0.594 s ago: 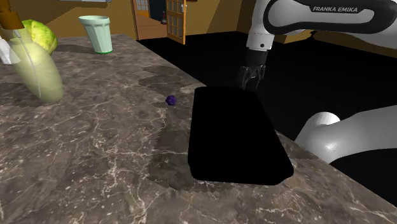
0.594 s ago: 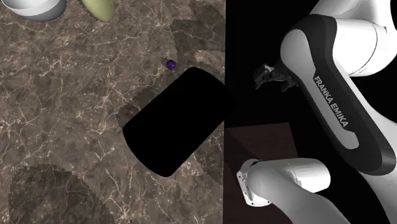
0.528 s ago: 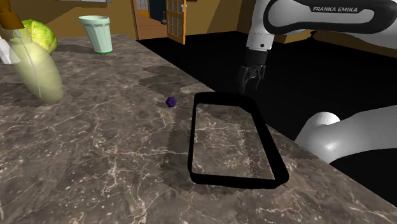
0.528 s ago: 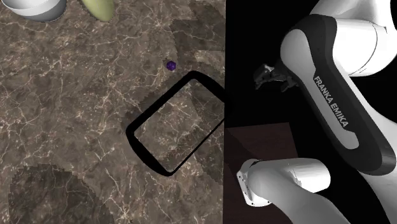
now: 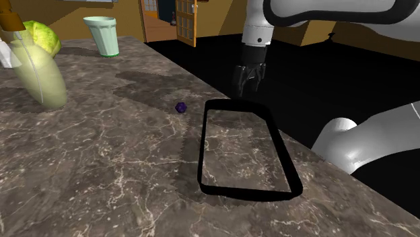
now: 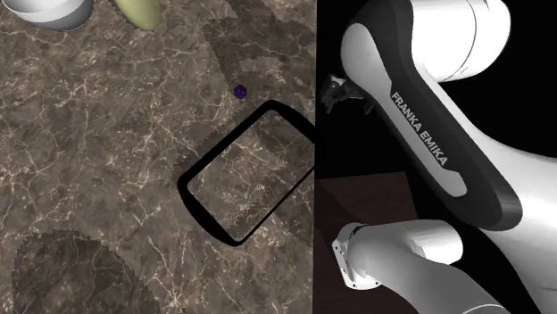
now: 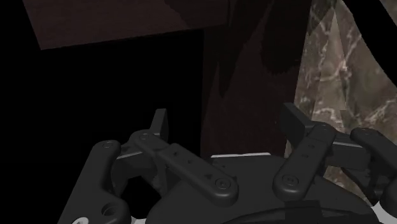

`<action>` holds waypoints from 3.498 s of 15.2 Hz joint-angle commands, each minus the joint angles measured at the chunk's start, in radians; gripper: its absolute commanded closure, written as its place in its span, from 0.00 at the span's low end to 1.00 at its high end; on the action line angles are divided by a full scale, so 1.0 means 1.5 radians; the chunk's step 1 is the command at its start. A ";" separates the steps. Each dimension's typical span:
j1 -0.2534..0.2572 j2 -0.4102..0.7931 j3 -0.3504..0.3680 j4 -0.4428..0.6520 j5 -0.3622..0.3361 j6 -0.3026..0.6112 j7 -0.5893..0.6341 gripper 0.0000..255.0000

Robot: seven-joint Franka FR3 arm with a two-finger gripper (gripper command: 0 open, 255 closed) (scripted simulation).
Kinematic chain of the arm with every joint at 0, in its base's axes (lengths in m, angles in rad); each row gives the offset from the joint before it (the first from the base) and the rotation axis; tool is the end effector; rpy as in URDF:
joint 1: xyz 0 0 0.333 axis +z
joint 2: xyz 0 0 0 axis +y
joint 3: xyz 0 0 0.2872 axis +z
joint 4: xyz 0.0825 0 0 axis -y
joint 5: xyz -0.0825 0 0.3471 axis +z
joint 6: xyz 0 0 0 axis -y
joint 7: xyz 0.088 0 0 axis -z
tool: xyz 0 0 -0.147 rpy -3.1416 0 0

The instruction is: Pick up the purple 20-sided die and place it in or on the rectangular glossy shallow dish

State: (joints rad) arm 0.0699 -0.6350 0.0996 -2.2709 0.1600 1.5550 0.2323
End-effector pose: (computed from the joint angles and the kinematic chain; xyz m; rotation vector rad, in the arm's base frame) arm 0.3154 0.0828 0.5187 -3.0513 0.1354 0.1538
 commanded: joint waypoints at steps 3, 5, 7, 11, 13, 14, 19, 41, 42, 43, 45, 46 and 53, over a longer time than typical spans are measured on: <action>0.020 0.060 0.051 0.074 0.013 -0.005 0.044 0.00; 0.029 0.091 0.076 0.114 0.015 -0.009 0.067 0.00; 0.037 0.124 0.100 0.156 0.015 -0.014 0.090 0.00; 0.052 0.196 0.151 0.248 0.005 -0.028 0.139 0.00; 0.059 0.236 0.177 0.299 -0.005 -0.037 0.166 0.00; 0.064 0.257 0.190 0.325 -0.011 -0.042 0.180 0.00; 0.094 0.378 0.256 0.477 -0.063 -0.079 0.255 0.00; 0.095 0.354 0.253 0.384 -0.053 -0.009 0.247 1.00; 0.095 0.354 0.253 0.384 -0.053 -0.009 0.247 1.00; 0.095 0.353 0.253 0.384 -0.053 -0.009 0.246 1.00; 0.095 0.353 0.254 0.383 -0.052 -0.008 0.247 1.00; 0.095 0.356 0.254 0.394 -0.053 -0.017 0.248 1.00; 0.095 0.368 0.255 0.443 -0.059 -0.055 0.253 0.00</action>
State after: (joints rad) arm 0.2131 -0.0830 0.4826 -1.6068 0.0721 1.4731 0.6119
